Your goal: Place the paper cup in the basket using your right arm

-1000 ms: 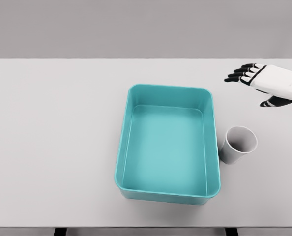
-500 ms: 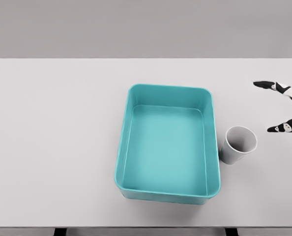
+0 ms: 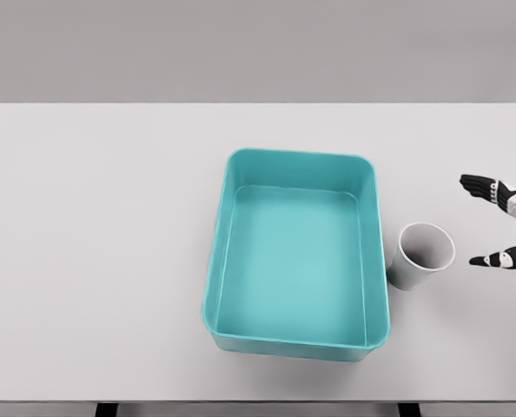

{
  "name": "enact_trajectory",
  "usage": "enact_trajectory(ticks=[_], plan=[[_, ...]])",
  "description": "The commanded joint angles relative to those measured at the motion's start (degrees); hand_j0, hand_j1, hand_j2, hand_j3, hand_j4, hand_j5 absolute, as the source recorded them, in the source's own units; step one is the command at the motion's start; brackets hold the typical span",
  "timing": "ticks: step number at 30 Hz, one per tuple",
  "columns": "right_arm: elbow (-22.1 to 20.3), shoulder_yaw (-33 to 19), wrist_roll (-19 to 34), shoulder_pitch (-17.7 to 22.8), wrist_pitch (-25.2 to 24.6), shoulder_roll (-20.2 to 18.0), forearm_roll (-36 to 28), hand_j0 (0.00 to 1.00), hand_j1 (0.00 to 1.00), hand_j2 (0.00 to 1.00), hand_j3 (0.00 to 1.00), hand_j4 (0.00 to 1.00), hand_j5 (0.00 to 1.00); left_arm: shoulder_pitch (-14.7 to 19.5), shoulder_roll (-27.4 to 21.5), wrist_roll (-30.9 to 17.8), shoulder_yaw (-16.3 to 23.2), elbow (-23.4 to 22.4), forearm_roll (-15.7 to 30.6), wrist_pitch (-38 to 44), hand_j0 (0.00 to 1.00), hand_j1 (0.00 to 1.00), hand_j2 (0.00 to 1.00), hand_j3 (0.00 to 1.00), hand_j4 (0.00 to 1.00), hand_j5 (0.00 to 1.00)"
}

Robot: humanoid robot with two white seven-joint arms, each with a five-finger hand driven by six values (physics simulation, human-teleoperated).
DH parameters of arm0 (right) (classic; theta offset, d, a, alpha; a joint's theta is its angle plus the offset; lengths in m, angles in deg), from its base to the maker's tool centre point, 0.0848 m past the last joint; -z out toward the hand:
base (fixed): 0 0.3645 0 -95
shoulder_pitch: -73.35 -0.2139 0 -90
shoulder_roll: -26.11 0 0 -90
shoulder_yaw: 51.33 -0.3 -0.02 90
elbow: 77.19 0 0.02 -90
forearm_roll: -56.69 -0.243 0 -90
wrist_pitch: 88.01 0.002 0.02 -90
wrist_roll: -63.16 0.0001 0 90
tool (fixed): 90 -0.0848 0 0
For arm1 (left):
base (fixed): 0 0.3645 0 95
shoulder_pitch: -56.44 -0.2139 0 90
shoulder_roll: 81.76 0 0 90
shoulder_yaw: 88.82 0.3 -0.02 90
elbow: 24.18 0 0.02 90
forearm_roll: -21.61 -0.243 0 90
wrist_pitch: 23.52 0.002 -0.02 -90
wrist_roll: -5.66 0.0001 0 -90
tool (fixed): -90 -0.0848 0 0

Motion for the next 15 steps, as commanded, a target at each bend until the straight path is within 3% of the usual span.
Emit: enact_trajectory(ticks=[1,12,15], plan=[[-0.29,-0.06,-0.12,0.00,-0.04,1.31,-0.54,1.00,1.00,1.00,1.00,1.00,1.00,0.00,0.00,-0.01,-0.01,0.00,-0.04,0.00,1.00,1.00,1.00,1.00,1.00,1.00],[-0.99,0.03,-0.12,3.69,-0.04,1.57,-1.51,1.00,1.00,1.00,1.00,1.00,1.00,0.00,0.00,-0.01,-0.01,0.00,-0.04,0.00,1.00,1.00,1.00,1.00,1.00,1.00],[-1.34,0.12,-0.12,4.66,-0.04,3.16,-1.33,1.00,1.00,1.00,1.00,1.00,1.00,0.00,0.00,-0.01,0.08,0.00,0.05,0.00,1.00,1.00,1.00,1.00,1.00,1.00]])
